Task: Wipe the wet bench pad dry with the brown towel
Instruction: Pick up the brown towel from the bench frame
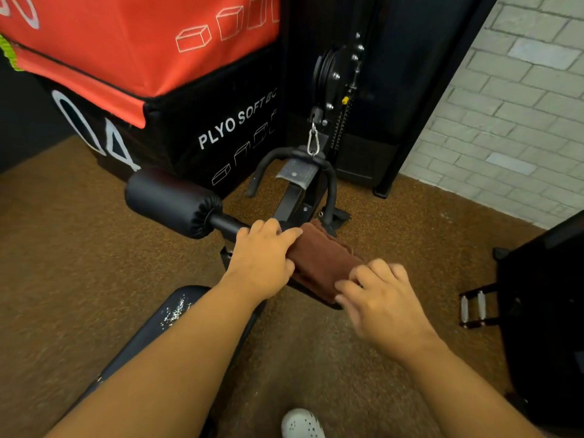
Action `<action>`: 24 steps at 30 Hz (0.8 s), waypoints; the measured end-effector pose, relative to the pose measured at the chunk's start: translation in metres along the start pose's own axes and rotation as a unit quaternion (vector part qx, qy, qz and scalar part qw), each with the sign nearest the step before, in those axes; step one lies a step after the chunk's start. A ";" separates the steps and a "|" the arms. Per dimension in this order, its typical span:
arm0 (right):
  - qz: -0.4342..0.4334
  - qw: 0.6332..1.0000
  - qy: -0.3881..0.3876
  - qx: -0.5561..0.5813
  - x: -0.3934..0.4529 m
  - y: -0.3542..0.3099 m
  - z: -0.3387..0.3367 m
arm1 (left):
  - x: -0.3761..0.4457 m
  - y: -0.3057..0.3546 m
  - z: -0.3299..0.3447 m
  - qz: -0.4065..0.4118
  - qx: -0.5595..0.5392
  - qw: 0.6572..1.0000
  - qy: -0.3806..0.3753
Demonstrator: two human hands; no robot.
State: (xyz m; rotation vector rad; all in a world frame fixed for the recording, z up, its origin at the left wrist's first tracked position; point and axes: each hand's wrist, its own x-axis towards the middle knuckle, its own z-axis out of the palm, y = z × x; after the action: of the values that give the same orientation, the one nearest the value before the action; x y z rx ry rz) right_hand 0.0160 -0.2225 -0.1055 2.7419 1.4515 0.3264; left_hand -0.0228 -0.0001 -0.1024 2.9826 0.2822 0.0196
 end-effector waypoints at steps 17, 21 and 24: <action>0.124 0.872 -0.011 0.473 0.047 -0.030 0.015 | -0.033 0.044 -0.032 -0.139 -0.553 0.820 0.051; 0.151 0.652 -0.032 0.743 0.033 -0.042 -0.008 | -0.057 0.054 -0.059 -0.120 -0.548 0.825 0.067; 0.189 0.455 -0.013 0.870 0.021 -0.051 -0.018 | -0.078 0.061 -0.070 -0.140 -0.522 0.837 0.085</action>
State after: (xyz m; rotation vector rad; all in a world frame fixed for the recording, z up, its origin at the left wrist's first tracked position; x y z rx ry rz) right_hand -0.0174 -0.1776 -0.0903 3.8624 1.0606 -2.8405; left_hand -0.0902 -0.0640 -0.0241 1.8280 0.5175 0.3018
